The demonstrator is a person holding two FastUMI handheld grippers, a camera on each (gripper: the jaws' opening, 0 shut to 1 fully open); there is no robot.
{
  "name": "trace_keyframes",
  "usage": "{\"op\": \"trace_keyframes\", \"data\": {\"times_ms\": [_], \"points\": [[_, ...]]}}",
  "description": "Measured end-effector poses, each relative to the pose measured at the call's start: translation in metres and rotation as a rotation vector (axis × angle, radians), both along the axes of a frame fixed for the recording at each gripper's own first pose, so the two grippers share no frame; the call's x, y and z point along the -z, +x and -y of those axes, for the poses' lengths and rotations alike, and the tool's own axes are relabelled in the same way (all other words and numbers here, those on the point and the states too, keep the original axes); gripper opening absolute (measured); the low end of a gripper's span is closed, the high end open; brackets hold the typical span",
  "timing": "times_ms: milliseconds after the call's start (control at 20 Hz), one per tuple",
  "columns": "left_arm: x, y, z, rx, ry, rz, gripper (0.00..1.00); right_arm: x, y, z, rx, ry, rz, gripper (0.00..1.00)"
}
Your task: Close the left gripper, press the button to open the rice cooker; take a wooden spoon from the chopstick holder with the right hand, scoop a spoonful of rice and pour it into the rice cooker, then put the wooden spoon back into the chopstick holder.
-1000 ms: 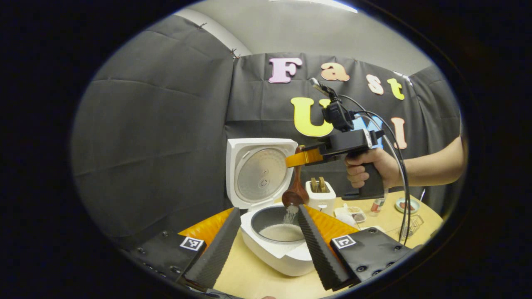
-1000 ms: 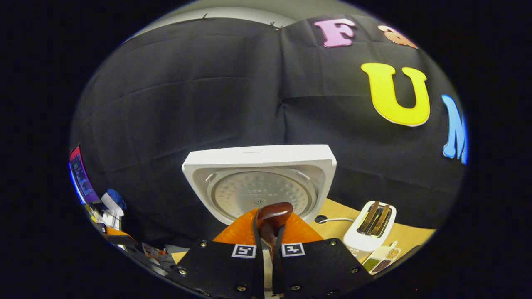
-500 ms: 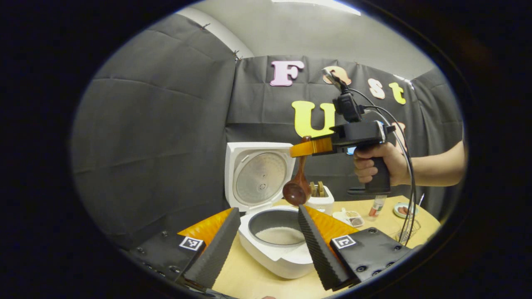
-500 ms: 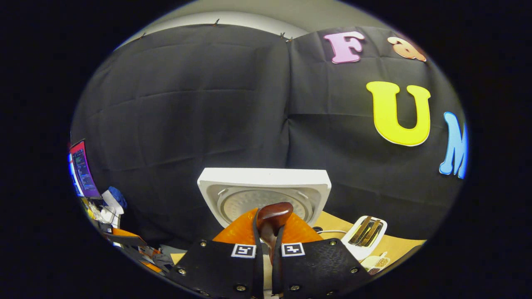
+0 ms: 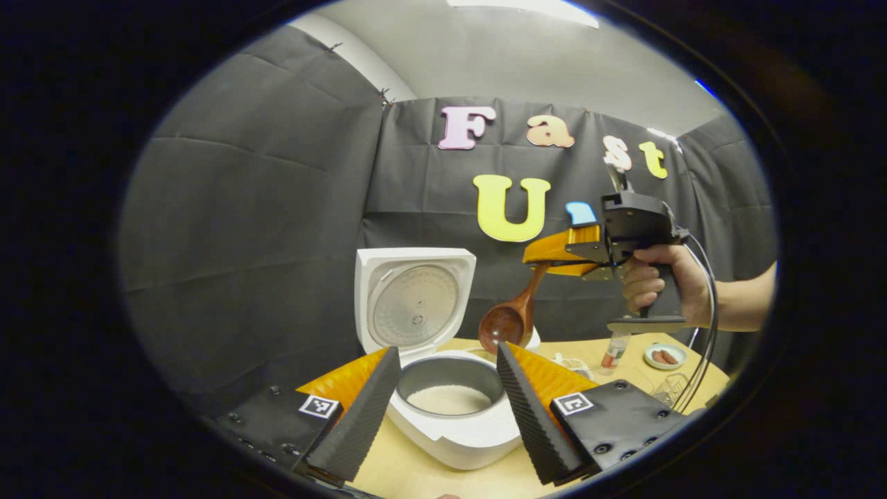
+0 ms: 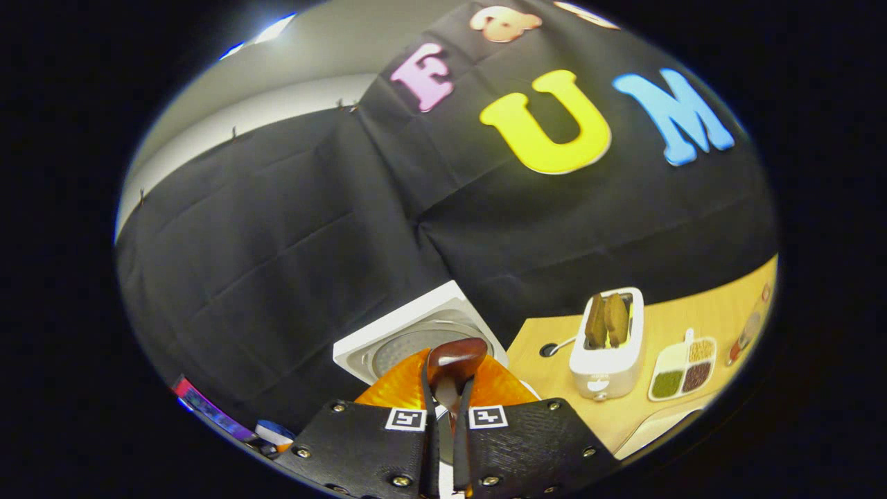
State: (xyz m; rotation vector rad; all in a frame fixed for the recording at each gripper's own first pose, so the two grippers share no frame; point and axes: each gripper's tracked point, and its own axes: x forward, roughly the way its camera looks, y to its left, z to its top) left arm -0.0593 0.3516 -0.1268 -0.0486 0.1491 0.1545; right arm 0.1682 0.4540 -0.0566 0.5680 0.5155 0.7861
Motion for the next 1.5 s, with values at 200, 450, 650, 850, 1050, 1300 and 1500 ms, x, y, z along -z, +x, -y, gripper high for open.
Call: {"op": "trace_keyframes", "data": {"times_ms": [200,450,650,850,1050,1300,1500], "points": [[0.000,0.003,0.018,0.018,0.007,-0.014,0.94,0.014,0.003,0.057,0.085,0.076,-0.101,0.08],[-0.004,0.006,0.051,0.054,0.006,-0.017,0.96,0.025,-0.011,0.123,0.129,0.100,-0.143,0.08],[-0.011,0.007,0.080,0.079,0.009,-0.012,0.96,0.028,-0.013,0.176,0.190,0.119,-0.155,0.08],[-0.017,0.009,0.107,0.101,0.009,-0.008,0.96,0.030,-0.018,0.230,0.254,0.134,-0.164,0.08],[-0.013,0.010,0.128,0.111,0.011,-0.014,0.94,0.032,-0.024,0.281,0.314,0.120,-0.159,0.08],[-0.009,0.010,0.155,0.128,-0.001,-0.029,0.96,0.047,-0.044,0.343,0.415,0.055,-0.144,0.08],[-0.011,0.010,0.169,0.140,0.010,-0.032,0.96,0.073,-0.049,0.406,0.565,-0.034,-0.114,0.08]]}}
